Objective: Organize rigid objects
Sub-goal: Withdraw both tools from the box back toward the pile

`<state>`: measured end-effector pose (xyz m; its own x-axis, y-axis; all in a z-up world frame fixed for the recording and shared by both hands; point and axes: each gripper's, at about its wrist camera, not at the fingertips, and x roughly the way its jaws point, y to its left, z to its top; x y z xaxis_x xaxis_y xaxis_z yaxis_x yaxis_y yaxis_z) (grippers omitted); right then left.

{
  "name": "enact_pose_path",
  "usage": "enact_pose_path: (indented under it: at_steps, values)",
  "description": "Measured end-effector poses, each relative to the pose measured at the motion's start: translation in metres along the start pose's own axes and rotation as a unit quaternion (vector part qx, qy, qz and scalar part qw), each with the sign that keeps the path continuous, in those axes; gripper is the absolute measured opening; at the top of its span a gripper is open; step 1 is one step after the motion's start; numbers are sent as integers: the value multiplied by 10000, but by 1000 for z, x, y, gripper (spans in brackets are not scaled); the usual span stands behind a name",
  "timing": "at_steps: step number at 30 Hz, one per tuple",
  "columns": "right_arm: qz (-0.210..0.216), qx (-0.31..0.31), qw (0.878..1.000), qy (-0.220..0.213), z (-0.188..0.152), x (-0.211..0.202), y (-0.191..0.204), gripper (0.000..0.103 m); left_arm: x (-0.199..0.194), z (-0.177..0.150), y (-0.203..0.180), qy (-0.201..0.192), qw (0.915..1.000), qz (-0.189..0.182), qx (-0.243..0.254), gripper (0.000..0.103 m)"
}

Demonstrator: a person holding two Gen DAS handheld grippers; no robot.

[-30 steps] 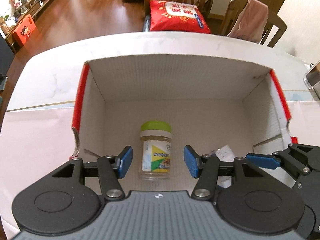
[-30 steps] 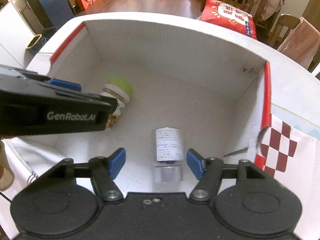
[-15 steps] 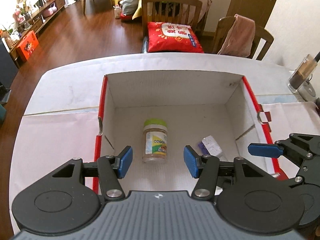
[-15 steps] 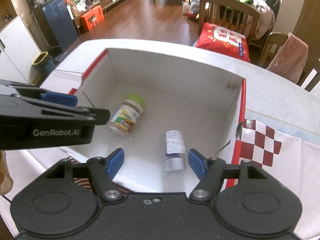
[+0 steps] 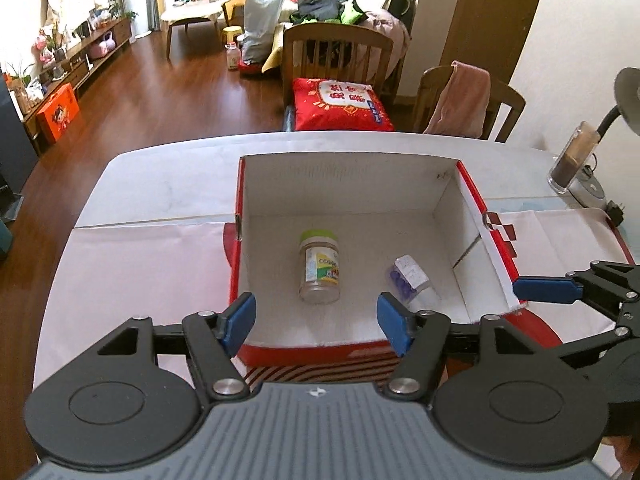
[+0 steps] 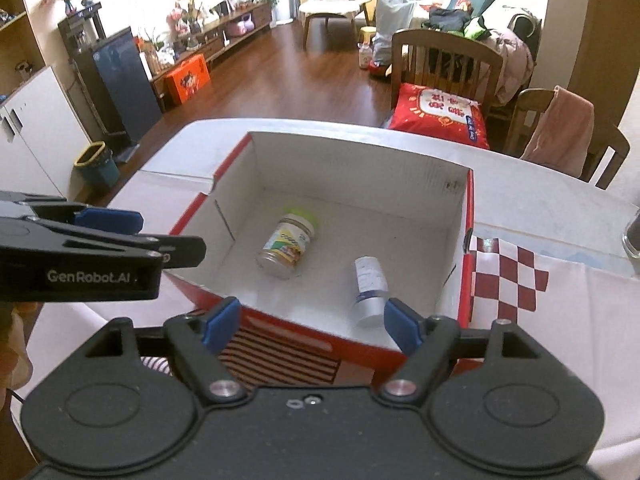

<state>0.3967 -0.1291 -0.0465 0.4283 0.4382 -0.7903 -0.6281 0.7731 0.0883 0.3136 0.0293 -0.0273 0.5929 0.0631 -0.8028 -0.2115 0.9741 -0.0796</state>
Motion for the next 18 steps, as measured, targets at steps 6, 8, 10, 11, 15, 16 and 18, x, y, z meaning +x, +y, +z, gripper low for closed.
enact_pose_path:
  at_steps: [6,8,10,11,15,16,18]
  values:
    - [47,87,9996,-275,-21,-27,11,88,-24,-22,6,-170,9997,-162,26,70]
    - [53,90,9991,-410,-29,-35,15,91,-33,-31,8,-245,9995,-183,52,75]
    - [41,139,9986,-507,-37,-42,18,92,-41,-39,9,-292,9992,-243,89,76]
    - [48,162,9984,-546,-41,-45,18,92,-44,-42,10,-305,9991,-272,105,76]
    - [1,201,9972,-725,-59,-59,25,98,-58,-57,12,-413,9982,-374,221,77]
    - [-11,211,9969,-757,-63,-62,26,99,-61,-60,12,-443,9980,-391,245,79]
    - [-13,246,9964,-807,-73,-67,27,100,-69,-68,14,-579,9973,-376,248,79]
